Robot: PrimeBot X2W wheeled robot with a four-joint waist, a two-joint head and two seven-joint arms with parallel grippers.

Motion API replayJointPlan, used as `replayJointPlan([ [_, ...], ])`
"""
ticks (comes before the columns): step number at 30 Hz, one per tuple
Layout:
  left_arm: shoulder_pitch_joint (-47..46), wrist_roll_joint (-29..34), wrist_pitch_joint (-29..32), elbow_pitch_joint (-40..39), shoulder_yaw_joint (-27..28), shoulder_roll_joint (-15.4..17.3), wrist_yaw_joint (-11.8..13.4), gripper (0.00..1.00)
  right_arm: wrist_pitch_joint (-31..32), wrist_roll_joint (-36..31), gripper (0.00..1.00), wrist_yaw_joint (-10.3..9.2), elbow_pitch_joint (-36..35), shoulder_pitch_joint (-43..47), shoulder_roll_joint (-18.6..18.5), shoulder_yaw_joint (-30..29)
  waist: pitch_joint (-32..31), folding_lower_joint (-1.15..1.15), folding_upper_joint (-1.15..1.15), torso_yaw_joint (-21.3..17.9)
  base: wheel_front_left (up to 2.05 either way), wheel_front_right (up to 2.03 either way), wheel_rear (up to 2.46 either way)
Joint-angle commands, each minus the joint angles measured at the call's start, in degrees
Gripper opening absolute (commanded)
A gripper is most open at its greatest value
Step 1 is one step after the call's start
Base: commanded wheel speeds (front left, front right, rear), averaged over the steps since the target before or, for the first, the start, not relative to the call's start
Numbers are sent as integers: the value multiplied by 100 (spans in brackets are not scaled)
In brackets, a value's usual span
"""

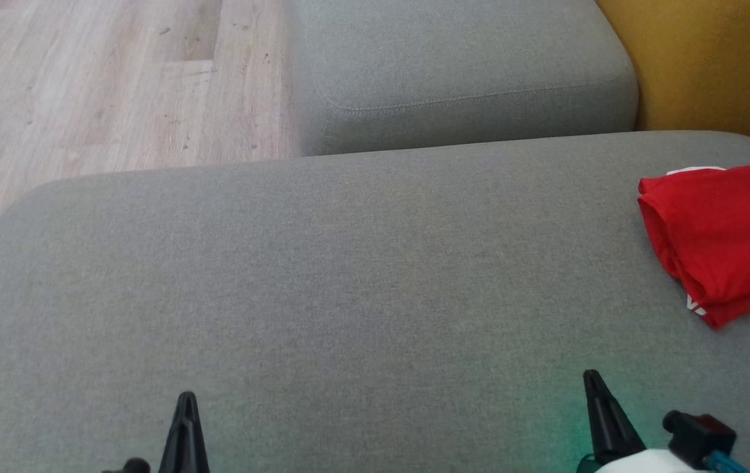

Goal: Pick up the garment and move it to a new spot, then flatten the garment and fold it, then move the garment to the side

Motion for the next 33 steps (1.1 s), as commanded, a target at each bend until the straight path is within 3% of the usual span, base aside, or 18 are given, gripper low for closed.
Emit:
replayJointPlan([
  [1,-267,-200,21,-150,99,62,-45,0,25,210,0,9,-213,-329,-84,-42,6,0,0,0,0,0,0],
  [33,-773,-2503,482,52,436,130,-407,0,487,2443,0,20,-315,-680,-148,-355,128,-1,0,-9,0,0,0],
])
